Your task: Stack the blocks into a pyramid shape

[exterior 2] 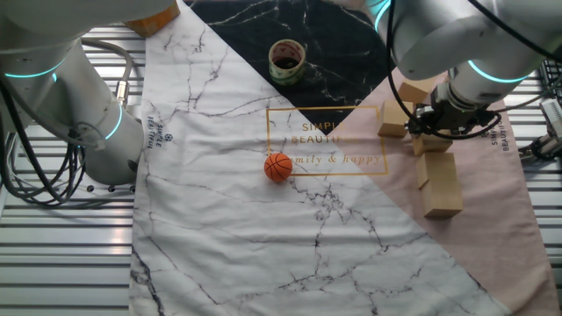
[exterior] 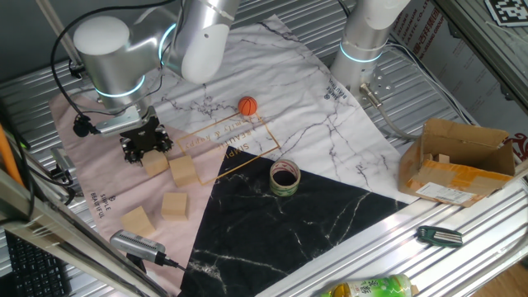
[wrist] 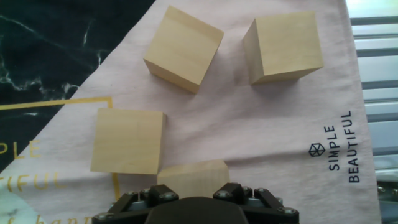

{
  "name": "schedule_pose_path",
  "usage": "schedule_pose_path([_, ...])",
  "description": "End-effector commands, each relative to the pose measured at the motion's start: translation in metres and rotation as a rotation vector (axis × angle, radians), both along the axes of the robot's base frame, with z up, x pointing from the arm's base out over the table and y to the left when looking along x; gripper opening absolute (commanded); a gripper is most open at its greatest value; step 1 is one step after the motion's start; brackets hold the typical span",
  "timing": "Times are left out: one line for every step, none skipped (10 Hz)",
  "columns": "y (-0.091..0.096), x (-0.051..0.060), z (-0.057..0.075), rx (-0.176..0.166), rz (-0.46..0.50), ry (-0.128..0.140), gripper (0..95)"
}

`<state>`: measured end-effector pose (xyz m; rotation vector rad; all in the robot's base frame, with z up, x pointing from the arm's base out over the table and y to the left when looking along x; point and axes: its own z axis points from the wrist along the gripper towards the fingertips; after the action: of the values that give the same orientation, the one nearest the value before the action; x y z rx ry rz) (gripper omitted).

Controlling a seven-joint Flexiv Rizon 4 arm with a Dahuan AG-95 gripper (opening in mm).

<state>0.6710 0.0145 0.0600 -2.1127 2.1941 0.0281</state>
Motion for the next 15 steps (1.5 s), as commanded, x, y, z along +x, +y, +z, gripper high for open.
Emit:
schedule_pose_path([-0.001, 0.0005, -0.0002, -0.005, -0.001, 0.006, 0.0])
schedule_pose_path([-0.0016, 0.0007, -0.0008, -0.005, -0.004, 0.009, 0.0])
schedule_pose_path([-0.0018, 0.001, -0.0011, -0.007, -0.005, 0.011, 0.0])
schedule_pose_path([-0.0022, 0.0013, -0.0014, -0.009, -0.007, 0.015, 0.0])
schedule_pose_path([-0.0025, 0.0017, -0.002, -0.011, -0.009, 0.022, 0.0])
schedule_pose_path([-0.0022, 0.0021, -0.0028, -0.013, -0.012, 0.025, 0.0])
schedule_pose_path([-0.002, 0.0024, -0.0034, -0.013, -0.014, 0.029, 0.0])
schedule_pose_path([-0.0011, 0.0037, -0.0041, -0.015, -0.014, 0.031, 0.0])
schedule_pose_path([-0.0005, 0.0048, -0.0048, -0.017, -0.014, 0.031, 0.0])
schedule_pose_path([-0.0004, 0.0053, -0.0056, -0.018, -0.014, 0.032, 0.0])
schedule_pose_path([-0.001, 0.0058, -0.0073, -0.019, -0.013, 0.032, 0.0])
schedule_pose_path([-0.0017, 0.006, -0.008, -0.018, -0.012, 0.033, 0.0])
schedule_pose_path([-0.0023, 0.0065, -0.0083, -0.019, -0.01, 0.035, 0.0])
schedule_pose_path([-0.0024, 0.0067, -0.0084, -0.019, -0.009, 0.034, 0.0])
schedule_pose_path([-0.0031, 0.0071, -0.0085, -0.018, -0.007, 0.033, 0.0])
